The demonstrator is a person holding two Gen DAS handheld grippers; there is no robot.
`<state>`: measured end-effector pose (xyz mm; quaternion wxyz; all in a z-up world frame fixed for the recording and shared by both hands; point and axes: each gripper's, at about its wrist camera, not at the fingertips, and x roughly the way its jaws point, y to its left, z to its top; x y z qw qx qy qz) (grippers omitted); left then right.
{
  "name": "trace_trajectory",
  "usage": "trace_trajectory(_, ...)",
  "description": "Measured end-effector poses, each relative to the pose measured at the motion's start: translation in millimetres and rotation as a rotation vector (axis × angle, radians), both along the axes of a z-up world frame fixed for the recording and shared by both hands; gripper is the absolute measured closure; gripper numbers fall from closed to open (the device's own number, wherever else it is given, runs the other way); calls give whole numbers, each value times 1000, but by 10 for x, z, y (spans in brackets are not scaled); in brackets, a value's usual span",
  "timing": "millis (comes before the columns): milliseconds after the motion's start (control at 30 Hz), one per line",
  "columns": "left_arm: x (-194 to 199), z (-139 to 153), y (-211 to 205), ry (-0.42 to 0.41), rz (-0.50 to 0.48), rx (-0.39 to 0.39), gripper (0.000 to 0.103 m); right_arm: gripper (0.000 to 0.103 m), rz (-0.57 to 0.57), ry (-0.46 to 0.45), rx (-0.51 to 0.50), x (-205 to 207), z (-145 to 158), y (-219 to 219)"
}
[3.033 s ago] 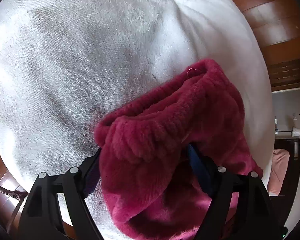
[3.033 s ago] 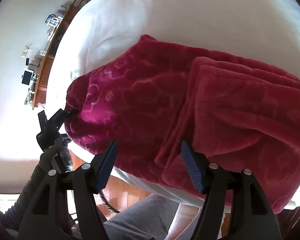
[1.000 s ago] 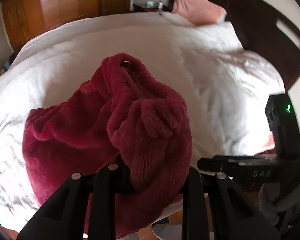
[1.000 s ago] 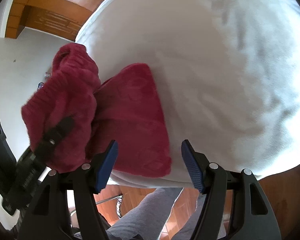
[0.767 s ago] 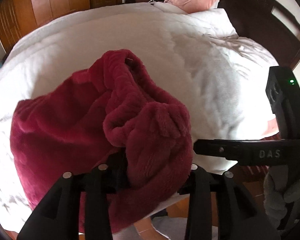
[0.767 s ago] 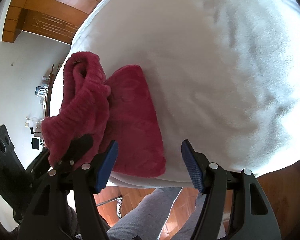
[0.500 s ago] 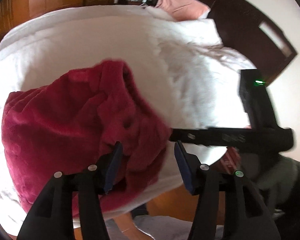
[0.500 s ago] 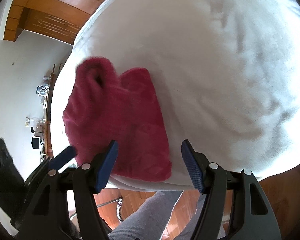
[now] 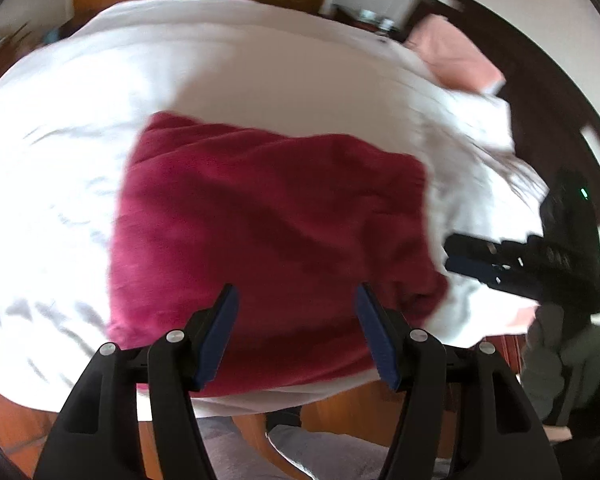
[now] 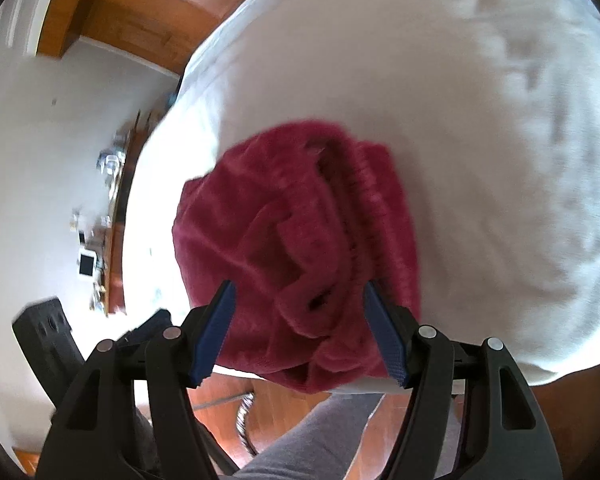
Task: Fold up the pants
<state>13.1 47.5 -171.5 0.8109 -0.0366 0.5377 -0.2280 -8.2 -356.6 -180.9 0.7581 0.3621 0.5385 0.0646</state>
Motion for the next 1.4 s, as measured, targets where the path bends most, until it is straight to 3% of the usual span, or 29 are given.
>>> trace_trajectory(133,116,-96,241,26,85,25,36,38,91,33,-113,173,-104,249)
trace_trajectory(200,149,-130,329,39,109,31,35,69,134,55,-212,203,-112,324)
trace_trajectory(300,177,-149,358,42,117,43,35,84,143,65,-224,129,-92,224)
trace_trajectory(400,180,-153,339,45,107,46,35,88,144,62,-220,-46,-4,14)
trace_trajectory(533,177,-223,180,58,73,48,35,89,176,122,-232,-245,-131,-103)
trace_trajectory(667,102,-353,-113,78,-12,74,34,89,174,175,-281,-305,-461,-63)
trace_trajectory(767,-7,-491,-342,90,-96,112,26,88,150,186,-297,-231,-569,-14)
trace_trajectory(833,-98,-584,-455,95,-145,148,26,85,154,152,-298,-219,-467,-31)
trace_trajectory(967,-157,-621,-482,93,-156,151,25,61,126,44,-358,-210,-91,-95)
trace_trajectory(1133,-109,-632,-446,103,-127,142,24,60,133,-141,-313,69,385,-38)
trace_trajectory(1267,-122,-611,-507,100,-122,151,24,60,188,-181,-207,428,370,190)
trace_trajectory(1400,-129,-622,-511,97,-115,152,23,60,202,-103,-273,680,13,185)
